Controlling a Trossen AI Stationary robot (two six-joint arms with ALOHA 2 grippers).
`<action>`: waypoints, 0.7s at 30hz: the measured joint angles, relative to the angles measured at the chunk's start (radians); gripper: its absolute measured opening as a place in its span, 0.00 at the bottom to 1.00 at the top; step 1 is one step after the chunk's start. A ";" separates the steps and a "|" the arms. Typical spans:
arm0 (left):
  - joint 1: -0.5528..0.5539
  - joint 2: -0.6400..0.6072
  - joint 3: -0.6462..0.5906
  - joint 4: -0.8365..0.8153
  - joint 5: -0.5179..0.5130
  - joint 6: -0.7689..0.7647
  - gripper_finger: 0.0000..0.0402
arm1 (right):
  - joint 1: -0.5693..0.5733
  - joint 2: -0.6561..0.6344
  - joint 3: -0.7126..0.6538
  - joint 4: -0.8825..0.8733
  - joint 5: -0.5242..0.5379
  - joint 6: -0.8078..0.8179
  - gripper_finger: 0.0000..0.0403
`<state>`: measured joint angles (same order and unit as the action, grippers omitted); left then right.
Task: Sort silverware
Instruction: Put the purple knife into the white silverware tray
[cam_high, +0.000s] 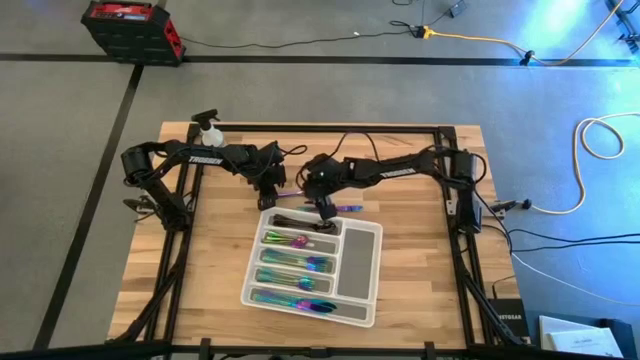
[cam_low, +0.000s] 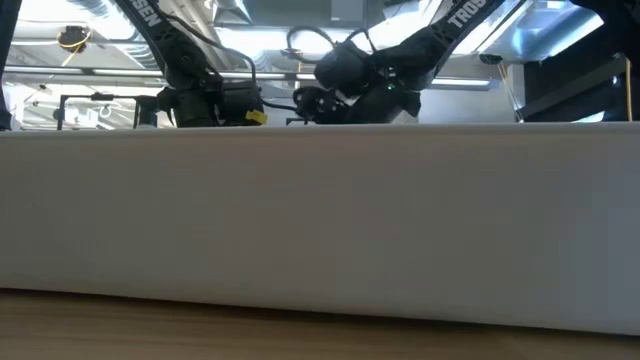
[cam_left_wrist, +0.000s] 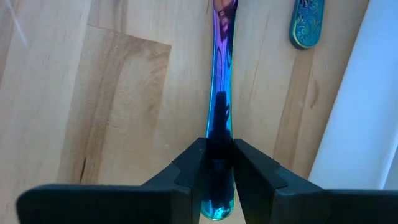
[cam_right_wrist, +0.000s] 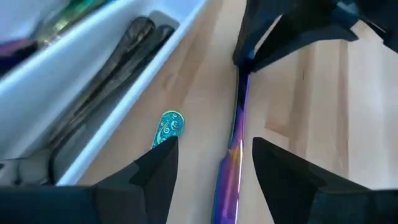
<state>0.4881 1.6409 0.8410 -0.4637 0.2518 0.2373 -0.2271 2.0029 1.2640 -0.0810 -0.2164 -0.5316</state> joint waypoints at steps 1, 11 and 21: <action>0.000 0.000 0.000 0.000 0.000 -0.002 0.15 | -0.013 -0.003 0.000 -0.001 -0.033 0.008 0.47; 0.017 0.000 0.000 -0.001 0.034 -0.022 0.15 | -0.160 -0.027 0.000 -0.056 -0.217 -0.029 0.41; 0.045 0.000 0.000 0.000 0.048 -0.047 0.15 | -0.171 -0.019 0.000 -0.233 -0.179 -0.414 0.41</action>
<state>0.5327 1.6409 0.8410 -0.4641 0.2996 0.1902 -0.3977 1.9835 1.2640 -0.3138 -0.3949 -0.9456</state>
